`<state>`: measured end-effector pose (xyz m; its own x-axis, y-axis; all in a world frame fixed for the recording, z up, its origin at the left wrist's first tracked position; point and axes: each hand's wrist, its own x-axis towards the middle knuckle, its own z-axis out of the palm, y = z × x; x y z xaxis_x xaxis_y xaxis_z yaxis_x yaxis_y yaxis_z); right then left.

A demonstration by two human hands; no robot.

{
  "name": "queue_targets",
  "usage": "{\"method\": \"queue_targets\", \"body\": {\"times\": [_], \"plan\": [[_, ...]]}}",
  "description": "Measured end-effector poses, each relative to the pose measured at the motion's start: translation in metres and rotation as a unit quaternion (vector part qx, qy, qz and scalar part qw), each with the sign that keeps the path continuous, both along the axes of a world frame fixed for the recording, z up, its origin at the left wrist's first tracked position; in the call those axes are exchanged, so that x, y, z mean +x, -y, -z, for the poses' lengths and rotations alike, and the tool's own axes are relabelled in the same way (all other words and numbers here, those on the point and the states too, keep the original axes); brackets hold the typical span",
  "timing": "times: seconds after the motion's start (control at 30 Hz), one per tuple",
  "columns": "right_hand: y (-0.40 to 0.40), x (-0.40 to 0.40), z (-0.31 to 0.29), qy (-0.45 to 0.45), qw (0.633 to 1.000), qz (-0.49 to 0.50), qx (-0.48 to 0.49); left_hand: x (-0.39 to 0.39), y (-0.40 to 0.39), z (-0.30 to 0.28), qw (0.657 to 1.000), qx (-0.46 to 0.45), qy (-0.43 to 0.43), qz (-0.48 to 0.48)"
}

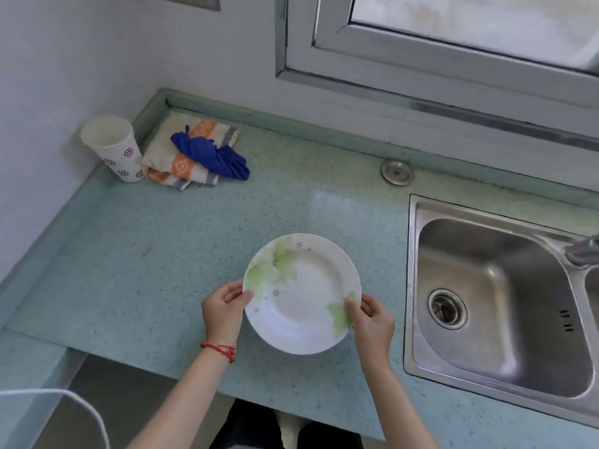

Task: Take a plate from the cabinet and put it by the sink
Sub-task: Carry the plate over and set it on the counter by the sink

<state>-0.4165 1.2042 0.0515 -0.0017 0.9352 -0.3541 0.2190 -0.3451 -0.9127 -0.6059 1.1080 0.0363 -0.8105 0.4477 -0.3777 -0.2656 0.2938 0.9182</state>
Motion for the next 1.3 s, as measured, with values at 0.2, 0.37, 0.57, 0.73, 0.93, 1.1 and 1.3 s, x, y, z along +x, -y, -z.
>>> {"method": "queue_targets", "body": {"times": [0.2, 0.37, 0.57, 0.73, 0.93, 1.1, 1.3], "plan": [[-0.007, -0.006, 0.008, 0.03, 0.999, -0.013, -0.009, -0.006, -0.008, 0.008, 1.0, -0.011, 0.007, 0.0], [-0.011, -0.008, 0.017, 0.056, 0.998, -0.031, -0.018, -0.008, -0.01, 0.01, 1.0, -0.021, 0.014, -0.001], [-0.015, -0.011, 0.018, 0.077, 0.996, -0.05, -0.015, -0.01, -0.012, 0.014, 1.0, -0.026, 0.014, -0.006], [-0.019, -0.013, 0.023, 0.095, 0.994, -0.049, -0.024, -0.011, -0.015, 0.017, 0.999, -0.037, 0.009, -0.007], [-0.029, -0.019, 0.025, 0.119, 0.99, -0.072, -0.005, -0.017, -0.022, 0.017, 0.999, -0.036, 0.005, -0.009], [-0.044, -0.03, 0.024, 0.129, 0.988, -0.081, 0.002, -0.026, -0.035, 0.016, 0.999, -0.037, -0.005, -0.012], [-0.058, -0.041, 0.025, 0.127, 0.989, -0.08, 0.012, -0.037, -0.051, 0.014, 0.999, -0.041, -0.014, -0.011]]}}
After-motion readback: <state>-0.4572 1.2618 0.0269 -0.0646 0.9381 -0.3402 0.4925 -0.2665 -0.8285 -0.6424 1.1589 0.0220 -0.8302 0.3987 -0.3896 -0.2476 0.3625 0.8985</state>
